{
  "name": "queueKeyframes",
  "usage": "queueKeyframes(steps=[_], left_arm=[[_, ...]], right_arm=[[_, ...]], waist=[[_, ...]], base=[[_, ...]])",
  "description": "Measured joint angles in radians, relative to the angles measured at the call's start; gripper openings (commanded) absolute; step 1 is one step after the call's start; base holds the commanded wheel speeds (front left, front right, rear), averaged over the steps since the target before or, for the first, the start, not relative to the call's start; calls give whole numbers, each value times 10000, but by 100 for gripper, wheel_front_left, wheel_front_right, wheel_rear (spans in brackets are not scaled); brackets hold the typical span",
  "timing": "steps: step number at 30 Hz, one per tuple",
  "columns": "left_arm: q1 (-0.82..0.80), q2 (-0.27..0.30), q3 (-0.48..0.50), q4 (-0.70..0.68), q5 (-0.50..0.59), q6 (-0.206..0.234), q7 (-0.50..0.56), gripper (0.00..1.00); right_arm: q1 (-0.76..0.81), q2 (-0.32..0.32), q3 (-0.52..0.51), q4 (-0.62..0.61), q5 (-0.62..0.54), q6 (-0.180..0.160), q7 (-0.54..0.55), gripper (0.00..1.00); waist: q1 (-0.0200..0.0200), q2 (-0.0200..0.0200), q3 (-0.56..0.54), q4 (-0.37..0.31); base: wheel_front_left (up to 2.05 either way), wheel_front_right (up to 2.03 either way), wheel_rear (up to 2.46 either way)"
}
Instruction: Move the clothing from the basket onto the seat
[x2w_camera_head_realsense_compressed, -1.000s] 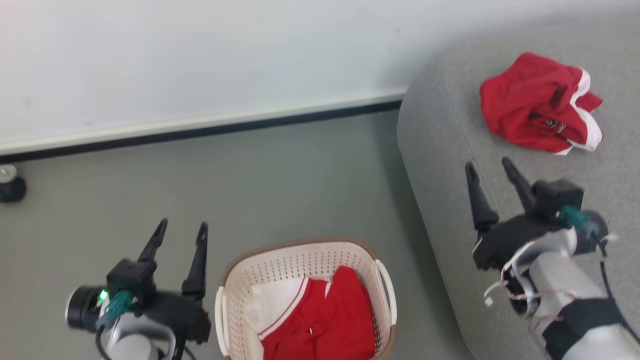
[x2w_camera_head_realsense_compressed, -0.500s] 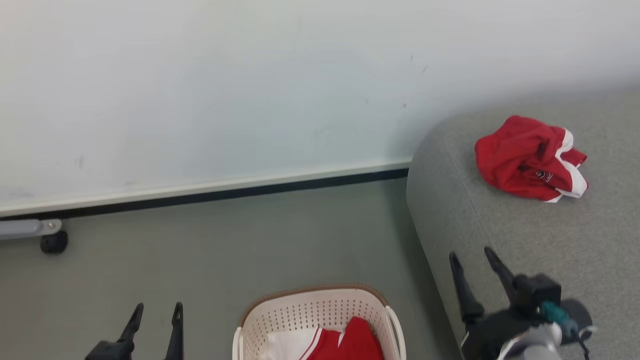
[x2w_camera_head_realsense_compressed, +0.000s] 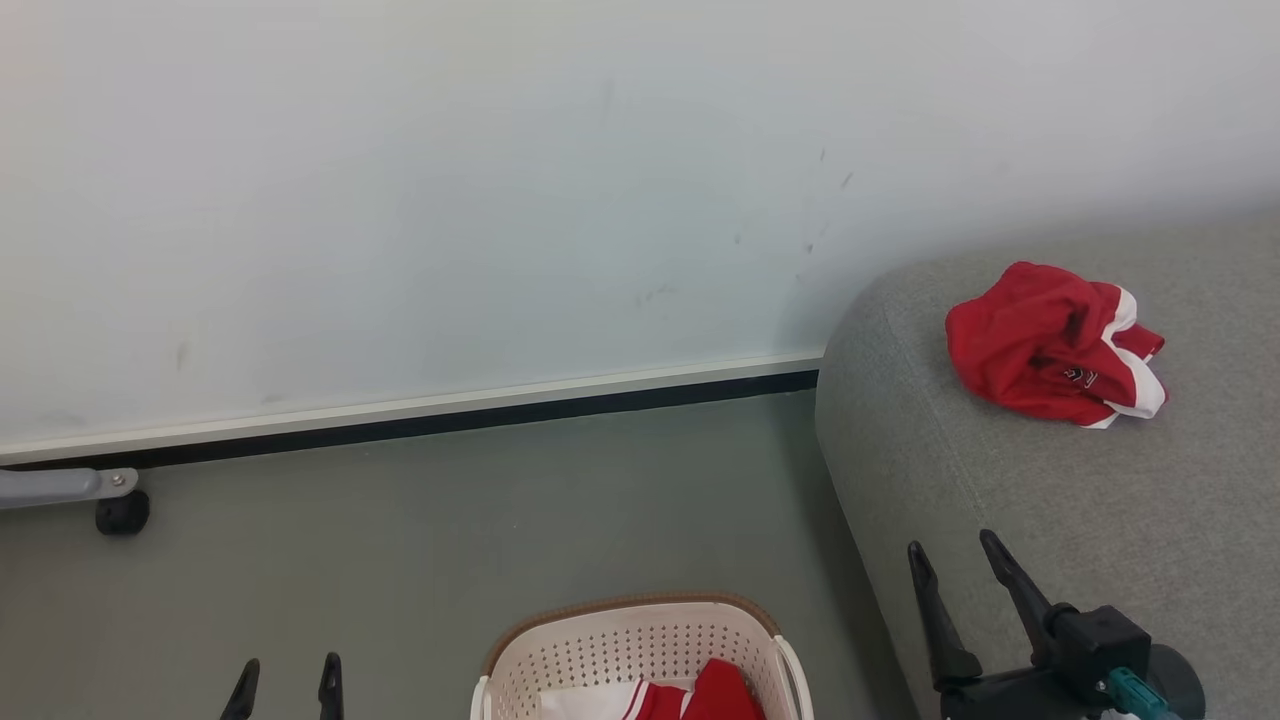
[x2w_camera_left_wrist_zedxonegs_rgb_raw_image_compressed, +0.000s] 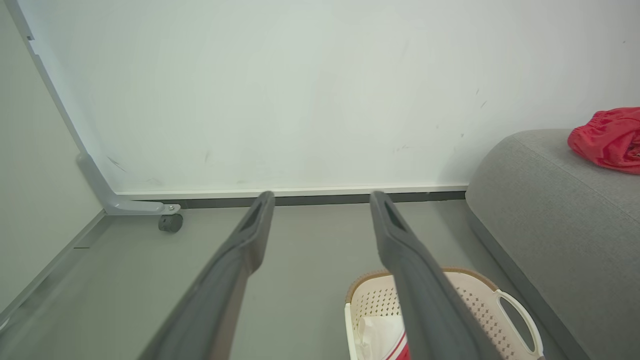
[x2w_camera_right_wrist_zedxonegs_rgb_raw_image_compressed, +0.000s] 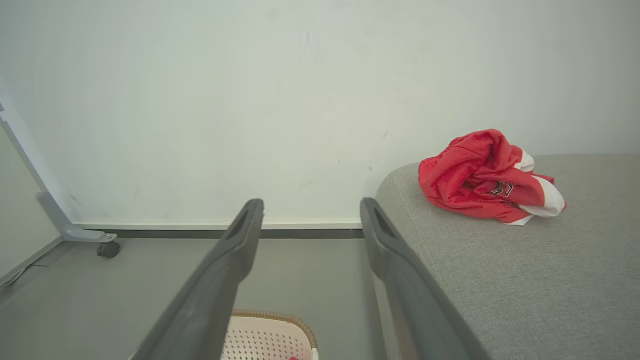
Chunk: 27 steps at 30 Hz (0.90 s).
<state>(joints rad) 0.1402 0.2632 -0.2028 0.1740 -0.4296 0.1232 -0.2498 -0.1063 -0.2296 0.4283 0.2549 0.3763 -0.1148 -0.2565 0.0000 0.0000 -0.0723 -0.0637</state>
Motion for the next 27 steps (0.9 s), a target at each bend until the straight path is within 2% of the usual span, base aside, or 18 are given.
queueKeyframes(steps=[10,27], left_arm=[[339,-132,389,-499,188,0,0,100],[548,-257,579,-869,633,2,-2,100]], right_arm=[[511,-75,-514,-813,-125,-84,0,100],[815,-77,-1032,-1488,-428,-98,0,100]], waist=[[0,0,61,-69],[0,0,229,-72]], base=[[0,0,0],[0,0,0]])
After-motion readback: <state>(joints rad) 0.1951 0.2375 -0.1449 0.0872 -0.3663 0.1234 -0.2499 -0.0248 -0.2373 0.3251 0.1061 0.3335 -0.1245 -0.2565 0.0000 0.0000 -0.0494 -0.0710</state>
